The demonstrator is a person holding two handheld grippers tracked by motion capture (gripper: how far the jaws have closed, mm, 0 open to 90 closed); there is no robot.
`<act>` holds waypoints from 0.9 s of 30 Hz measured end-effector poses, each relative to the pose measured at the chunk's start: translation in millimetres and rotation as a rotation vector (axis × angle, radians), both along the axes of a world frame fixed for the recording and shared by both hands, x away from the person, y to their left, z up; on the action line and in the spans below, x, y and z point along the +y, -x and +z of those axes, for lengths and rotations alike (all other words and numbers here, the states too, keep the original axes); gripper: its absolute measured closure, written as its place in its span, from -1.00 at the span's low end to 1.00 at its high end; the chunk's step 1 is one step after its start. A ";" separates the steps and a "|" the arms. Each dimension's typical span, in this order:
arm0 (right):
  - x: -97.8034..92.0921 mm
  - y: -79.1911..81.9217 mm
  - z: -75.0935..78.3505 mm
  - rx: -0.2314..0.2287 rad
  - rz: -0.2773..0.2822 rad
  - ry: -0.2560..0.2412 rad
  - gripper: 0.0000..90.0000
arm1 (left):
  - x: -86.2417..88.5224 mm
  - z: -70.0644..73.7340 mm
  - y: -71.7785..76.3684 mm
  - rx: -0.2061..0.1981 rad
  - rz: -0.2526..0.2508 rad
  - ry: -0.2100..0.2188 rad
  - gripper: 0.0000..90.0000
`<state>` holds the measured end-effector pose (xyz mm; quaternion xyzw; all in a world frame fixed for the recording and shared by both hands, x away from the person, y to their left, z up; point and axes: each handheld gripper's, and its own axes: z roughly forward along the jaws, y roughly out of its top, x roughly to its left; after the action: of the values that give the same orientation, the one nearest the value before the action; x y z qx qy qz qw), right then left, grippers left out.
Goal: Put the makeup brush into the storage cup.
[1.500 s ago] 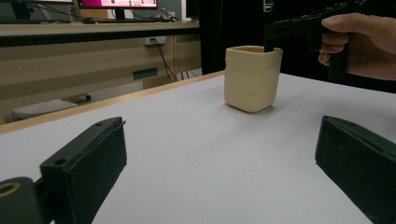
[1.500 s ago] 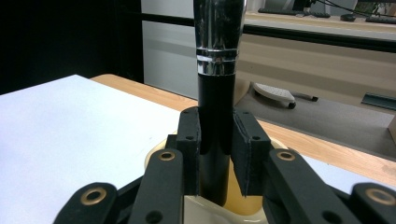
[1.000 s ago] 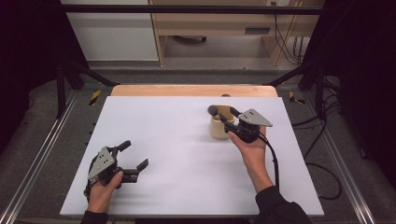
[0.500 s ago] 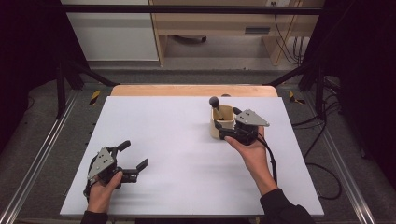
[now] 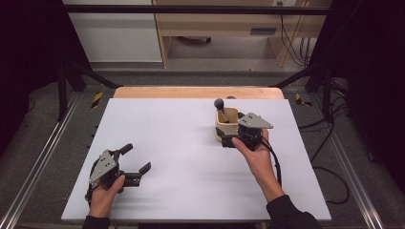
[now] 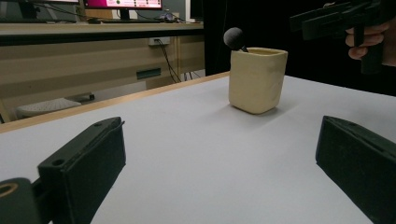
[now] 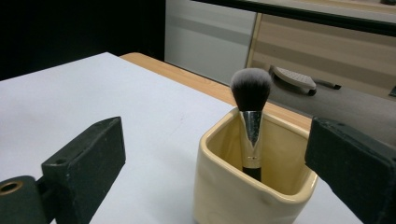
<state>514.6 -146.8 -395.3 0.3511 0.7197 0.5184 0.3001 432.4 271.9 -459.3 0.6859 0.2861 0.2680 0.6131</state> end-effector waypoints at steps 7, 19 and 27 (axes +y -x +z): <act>-1.5 5.7 4.3 0.016 0.014 -0.019 -0.90 | 0.3 0.1 0.2 0.000 0.002 0.001 -0.97; -12.3 16.2 11.8 0.049 0.019 -0.040 -0.92 | 1.1 0.6 0.7 -0.004 0.006 0.006 -0.97; -23.8 23.0 11.7 0.036 0.018 -0.023 -0.89 | 0.5 0.5 0.7 -0.003 0.004 0.002 -0.97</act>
<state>491.6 -170.7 -383.6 0.3572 0.7220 0.5231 0.2783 431.7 272.5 -458.8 0.6842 0.2870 0.2698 0.6137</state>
